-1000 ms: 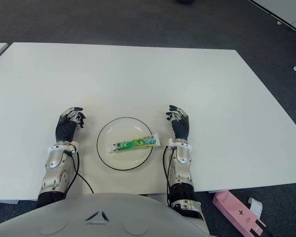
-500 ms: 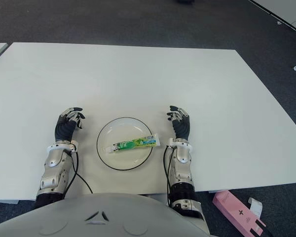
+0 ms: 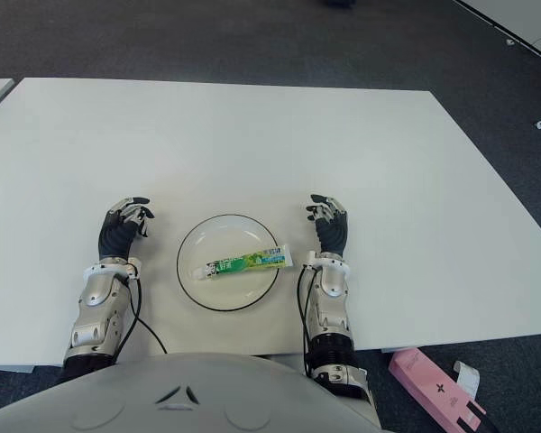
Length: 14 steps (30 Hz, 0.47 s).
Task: Put the toothpaste on the table into the plate.
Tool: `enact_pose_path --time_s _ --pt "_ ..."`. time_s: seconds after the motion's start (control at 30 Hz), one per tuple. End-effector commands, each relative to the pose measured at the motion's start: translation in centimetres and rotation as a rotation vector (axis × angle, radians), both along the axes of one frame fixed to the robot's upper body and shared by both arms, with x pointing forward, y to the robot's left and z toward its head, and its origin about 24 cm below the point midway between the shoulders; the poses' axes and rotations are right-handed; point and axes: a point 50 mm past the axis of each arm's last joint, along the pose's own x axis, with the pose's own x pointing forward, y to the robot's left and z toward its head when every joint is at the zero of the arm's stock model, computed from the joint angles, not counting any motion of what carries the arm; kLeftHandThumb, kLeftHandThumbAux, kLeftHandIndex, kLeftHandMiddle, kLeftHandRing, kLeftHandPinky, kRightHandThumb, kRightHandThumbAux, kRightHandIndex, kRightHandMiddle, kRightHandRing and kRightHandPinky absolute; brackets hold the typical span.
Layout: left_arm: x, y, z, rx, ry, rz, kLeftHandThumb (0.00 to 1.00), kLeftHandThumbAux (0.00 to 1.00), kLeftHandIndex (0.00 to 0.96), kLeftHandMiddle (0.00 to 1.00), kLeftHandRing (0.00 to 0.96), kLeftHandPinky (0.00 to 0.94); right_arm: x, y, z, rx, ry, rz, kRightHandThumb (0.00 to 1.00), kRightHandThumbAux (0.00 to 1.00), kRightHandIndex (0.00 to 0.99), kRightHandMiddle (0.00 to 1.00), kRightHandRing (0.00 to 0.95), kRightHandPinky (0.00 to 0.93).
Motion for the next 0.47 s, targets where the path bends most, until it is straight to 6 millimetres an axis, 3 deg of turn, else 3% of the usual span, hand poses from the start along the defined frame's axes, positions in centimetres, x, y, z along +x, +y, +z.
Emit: enact_pose_path --time_s 0.03,0.47 --pt "-1.60 0.22 -1.95 -0.002 0.130 0.020 0.701 0.722 0.436 0.838 0.852 0.843 -1.09 0.28 -2.05 0.029 0.139 -0.008 0.705 0.724 0.439 0.854 0.839 0.836" --pt "-1.42 0.06 -1.75 0.003 0.119 0.015 0.701 0.722 0.436 0.837 0.851 0.844 -0.86 0.39 -1.54 0.011 0.118 0.054 0.705 0.724 0.439 0.844 0.828 0.827"
